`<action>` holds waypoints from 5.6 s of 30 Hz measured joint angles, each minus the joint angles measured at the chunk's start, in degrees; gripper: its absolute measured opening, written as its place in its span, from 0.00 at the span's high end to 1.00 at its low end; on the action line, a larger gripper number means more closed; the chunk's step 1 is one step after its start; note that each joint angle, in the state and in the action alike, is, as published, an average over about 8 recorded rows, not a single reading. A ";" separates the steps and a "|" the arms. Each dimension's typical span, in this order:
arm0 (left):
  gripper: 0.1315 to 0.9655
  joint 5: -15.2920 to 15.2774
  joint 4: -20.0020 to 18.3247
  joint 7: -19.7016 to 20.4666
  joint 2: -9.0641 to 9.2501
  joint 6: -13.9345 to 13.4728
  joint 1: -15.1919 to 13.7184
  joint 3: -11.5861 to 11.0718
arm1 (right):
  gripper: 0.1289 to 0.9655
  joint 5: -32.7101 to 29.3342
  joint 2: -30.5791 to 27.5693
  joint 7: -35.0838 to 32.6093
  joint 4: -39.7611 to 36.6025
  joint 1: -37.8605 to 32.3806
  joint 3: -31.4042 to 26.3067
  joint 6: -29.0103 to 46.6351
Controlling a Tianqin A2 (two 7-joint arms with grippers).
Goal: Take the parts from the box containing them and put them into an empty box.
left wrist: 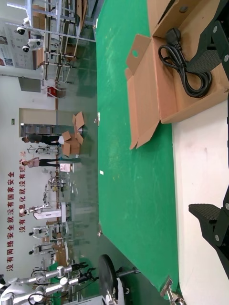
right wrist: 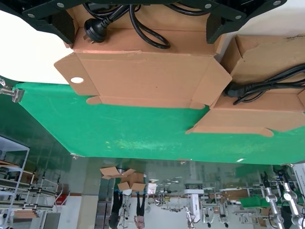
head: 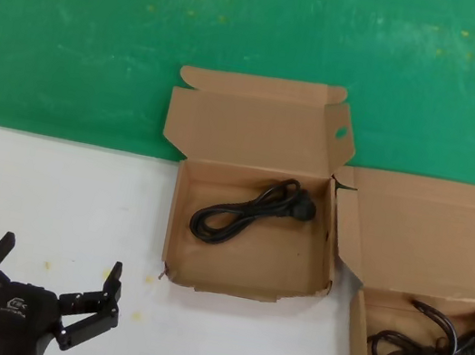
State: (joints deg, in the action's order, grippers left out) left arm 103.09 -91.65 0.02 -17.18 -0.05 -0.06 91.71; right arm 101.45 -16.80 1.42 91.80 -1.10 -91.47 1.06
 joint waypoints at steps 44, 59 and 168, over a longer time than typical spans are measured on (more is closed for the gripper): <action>0.00 0.00 0.00 0.00 0.00 0.00 0.00 0.00 | 0.00 0.00 0.00 0.00 0.00 0.00 0.00 0.00; 0.00 0.00 0.00 0.00 0.00 0.00 0.00 0.00 | 0.00 0.00 0.00 0.00 0.00 0.00 0.00 0.00; 0.00 0.00 0.00 0.00 0.00 0.00 0.00 0.00 | 0.00 0.00 0.00 0.00 0.00 0.00 0.00 0.00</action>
State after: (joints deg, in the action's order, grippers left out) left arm 103.09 -91.65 0.02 -17.18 -0.05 -0.06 91.71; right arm 101.45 -16.80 1.42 91.80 -1.10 -91.47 1.06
